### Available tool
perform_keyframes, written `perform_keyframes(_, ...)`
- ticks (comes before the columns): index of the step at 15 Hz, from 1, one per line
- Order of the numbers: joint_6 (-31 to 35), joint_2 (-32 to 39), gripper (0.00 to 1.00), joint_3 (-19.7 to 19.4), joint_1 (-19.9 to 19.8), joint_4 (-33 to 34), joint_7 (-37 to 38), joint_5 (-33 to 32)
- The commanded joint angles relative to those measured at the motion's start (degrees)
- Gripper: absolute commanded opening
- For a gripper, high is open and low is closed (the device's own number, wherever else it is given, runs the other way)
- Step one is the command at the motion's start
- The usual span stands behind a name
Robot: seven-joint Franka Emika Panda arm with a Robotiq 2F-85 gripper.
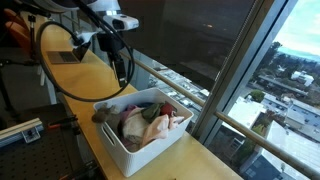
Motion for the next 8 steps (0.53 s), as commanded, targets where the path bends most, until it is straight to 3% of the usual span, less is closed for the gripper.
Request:
perform_keyframes(1, 0.08, -0.04, 0.78, 1.48, -1.21, -0.13, -0.55, 1.19)
perform_keyframes(8, 0.11, -0.04, 0.81, 1.58, -1.16, -0.14, -0.54, 1.45)
